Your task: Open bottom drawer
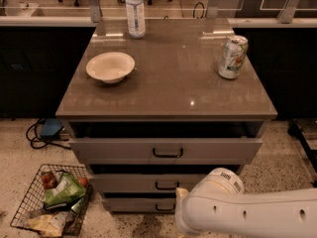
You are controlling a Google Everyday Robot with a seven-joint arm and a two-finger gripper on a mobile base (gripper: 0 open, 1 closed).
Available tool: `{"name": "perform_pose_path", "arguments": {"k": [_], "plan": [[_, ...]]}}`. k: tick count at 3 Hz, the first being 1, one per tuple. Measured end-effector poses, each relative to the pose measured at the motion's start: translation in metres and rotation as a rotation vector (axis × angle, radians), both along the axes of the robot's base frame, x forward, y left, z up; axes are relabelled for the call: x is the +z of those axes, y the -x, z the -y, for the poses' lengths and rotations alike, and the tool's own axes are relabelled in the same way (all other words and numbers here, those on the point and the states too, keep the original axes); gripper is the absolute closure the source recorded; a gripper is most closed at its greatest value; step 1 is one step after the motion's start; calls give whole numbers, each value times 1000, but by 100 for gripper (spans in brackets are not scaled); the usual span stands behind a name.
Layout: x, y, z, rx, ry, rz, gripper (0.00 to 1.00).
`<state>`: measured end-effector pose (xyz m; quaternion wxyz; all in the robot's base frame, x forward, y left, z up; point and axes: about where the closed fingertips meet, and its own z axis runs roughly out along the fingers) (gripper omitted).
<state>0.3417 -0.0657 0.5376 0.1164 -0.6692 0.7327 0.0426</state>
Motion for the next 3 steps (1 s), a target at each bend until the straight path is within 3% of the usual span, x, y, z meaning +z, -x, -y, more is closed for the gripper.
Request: {"name": "perform_pose_path", "arguments": {"k": [2,3], "plan": [[-52,-25,14,-60,-29,10,0],[-78,-30,25,-77,12,-6,0]]}}
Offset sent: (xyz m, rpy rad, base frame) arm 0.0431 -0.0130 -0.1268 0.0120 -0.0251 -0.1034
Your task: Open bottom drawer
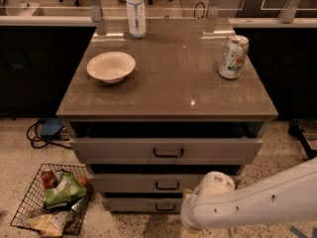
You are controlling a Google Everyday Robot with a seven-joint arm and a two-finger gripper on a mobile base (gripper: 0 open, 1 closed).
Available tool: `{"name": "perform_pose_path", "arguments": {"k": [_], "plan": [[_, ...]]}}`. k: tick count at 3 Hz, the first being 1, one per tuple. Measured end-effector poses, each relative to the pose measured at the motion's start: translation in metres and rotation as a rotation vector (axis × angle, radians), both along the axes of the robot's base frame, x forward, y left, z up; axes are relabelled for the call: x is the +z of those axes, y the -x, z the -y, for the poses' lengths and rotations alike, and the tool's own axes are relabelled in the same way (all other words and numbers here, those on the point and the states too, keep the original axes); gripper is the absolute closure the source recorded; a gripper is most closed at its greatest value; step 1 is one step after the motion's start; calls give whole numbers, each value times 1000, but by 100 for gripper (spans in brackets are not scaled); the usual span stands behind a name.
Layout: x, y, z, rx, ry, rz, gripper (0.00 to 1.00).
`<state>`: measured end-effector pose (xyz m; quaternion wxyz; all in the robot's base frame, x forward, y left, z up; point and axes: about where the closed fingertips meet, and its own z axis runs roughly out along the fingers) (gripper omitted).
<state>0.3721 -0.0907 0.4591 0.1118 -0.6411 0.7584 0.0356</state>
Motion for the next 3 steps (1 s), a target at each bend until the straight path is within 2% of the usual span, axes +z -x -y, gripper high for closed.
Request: {"name": "perform_pose_path", "arguments": {"k": [1,2,3], "plan": [[-22,2,0,9,54,-13,0],[-46,6,-13,26,95,-22,0],[-103,-1,-30,105,107,31,0]]}}
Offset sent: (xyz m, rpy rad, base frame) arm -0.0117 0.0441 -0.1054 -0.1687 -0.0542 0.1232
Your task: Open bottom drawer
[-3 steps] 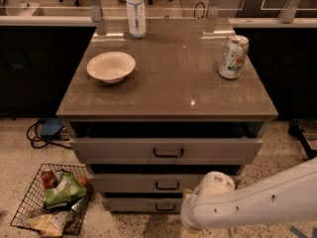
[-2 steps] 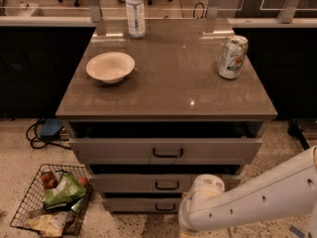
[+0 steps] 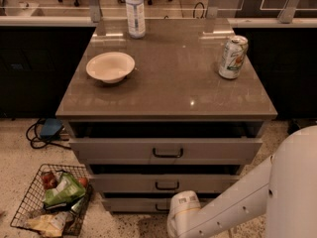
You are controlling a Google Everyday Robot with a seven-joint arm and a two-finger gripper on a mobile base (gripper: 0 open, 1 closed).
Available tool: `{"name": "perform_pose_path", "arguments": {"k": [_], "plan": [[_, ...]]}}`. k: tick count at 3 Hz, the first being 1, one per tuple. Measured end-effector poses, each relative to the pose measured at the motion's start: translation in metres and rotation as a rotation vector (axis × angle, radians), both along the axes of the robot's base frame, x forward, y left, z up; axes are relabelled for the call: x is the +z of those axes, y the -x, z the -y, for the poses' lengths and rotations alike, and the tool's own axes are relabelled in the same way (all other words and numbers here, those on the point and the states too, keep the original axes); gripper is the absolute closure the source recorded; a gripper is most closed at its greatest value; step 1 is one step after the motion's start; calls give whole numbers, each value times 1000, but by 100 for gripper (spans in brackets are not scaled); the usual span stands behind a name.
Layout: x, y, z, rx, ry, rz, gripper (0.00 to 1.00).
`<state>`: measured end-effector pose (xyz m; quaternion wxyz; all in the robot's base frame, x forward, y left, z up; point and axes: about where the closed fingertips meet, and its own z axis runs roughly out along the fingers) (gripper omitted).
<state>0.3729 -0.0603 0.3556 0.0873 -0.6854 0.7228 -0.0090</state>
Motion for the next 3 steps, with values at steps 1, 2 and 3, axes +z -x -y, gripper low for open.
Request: {"name": "perform_pose_path", "arguments": {"k": [1,2,3], "plan": [[0,0,0,0,0,0,0],[-9,-6,-7,16,-16,-1,0],[-24,-8,-13,30,-23,-7,0]]}}
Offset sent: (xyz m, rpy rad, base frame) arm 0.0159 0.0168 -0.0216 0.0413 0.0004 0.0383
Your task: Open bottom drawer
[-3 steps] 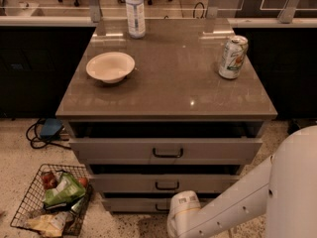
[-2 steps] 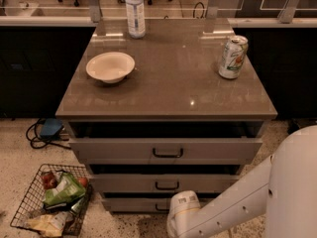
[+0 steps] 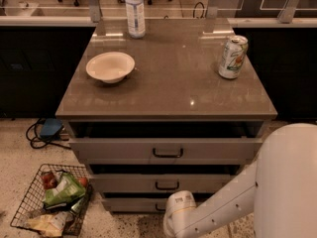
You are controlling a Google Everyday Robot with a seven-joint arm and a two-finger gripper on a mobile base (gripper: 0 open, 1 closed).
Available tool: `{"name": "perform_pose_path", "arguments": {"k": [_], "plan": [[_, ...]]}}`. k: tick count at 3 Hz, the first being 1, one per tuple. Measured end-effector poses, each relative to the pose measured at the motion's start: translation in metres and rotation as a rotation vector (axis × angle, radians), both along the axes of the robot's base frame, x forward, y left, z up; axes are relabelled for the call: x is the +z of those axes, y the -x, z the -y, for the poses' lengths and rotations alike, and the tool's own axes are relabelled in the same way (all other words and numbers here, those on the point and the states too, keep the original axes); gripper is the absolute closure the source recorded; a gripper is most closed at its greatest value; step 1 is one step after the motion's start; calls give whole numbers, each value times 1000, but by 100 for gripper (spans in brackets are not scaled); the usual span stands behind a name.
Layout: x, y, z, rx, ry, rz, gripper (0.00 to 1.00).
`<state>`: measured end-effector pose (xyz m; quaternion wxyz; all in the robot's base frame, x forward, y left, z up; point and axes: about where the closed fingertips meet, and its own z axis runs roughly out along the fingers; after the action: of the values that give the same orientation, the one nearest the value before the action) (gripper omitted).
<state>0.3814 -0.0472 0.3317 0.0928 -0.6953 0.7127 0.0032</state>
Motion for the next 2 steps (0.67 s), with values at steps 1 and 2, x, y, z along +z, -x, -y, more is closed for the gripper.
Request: {"name": "perform_pose_path", "arguments": {"k": [1,2], "plan": [[-14,-2,-7,19,-14,14,0],[-32,-6,-17,42,-22,21,0]]}}
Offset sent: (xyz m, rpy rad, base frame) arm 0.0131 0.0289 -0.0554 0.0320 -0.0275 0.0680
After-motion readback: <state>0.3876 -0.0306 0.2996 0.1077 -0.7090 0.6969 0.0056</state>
